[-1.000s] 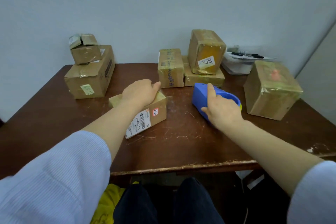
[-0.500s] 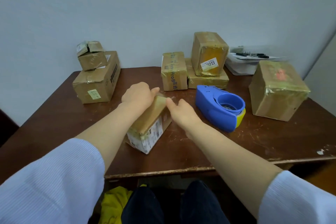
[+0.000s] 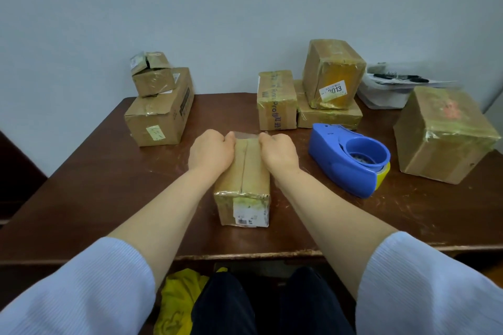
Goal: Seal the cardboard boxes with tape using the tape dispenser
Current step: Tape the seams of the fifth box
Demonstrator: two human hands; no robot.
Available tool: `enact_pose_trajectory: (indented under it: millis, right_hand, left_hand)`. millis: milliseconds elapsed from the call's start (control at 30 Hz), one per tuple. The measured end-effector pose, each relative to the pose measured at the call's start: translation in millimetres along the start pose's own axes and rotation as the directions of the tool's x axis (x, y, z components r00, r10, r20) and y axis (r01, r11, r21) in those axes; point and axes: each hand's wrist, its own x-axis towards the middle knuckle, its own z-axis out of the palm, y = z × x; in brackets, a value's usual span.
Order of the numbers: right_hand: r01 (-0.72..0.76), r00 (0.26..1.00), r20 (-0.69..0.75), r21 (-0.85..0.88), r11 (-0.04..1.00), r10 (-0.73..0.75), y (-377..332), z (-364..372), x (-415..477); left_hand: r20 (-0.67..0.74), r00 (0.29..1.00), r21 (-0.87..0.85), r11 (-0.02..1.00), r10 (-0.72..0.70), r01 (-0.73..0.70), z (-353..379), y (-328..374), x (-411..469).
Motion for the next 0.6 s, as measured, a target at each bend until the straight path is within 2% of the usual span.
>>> enact_pose_trajectory:
  millis: [167, 200, 233, 300, 367, 433, 500, 600]
  right_hand:
    - [-0.021, 0.999, 0.03, 0.135, 0.991, 0.017, -2, -9, -5]
    - [0.031, 1.0, -0.008, 0.136, 0.99, -0.03, 1, -14, -5]
    - [0.131, 0.99, -0.066, 0.08, 0.988, -0.125, 3, -18, -7]
    - [0.364, 0.914, -0.158, -0.083, 0.928, -0.373, 6, -26, -8]
    - [0.498, 0.846, -0.117, -0.177, 0.849, -0.52, 3, -28, -8]
    - [0.541, 0.83, -0.006, -0.234, 0.808, -0.558, -1, -25, -5]
    - [0.545, 0.836, 0.083, -0.252, 0.8, -0.543, -2, -24, -1]
    - [0.471, 0.882, 0.083, -0.132, 0.872, -0.464, 0, -21, 2]
  left_hand:
    - [0.05, 0.998, -0.036, 0.999, -0.027, 0.029, -7, -2, 3]
    - [0.033, 0.999, -0.021, 1.0, -0.012, 0.013, -12, -4, 4]
    - [-0.014, 0.999, 0.009, 0.999, 0.037, -0.037, -17, -8, 4]
    - [-0.146, 0.963, 0.018, 0.974, 0.225, -0.225, -23, -13, 1]
    - [-0.224, 0.882, -0.074, 0.895, 0.414, -0.439, -20, -14, 0]
    - [-0.191, 0.828, -0.104, 0.828, 0.528, -0.552, -13, -12, 1]
    - [-0.096, 0.823, -0.095, 0.818, 0.56, -0.567, -7, -11, 4]
    - [0.015, 0.901, -0.145, 0.892, 0.434, -0.427, -6, -13, 6]
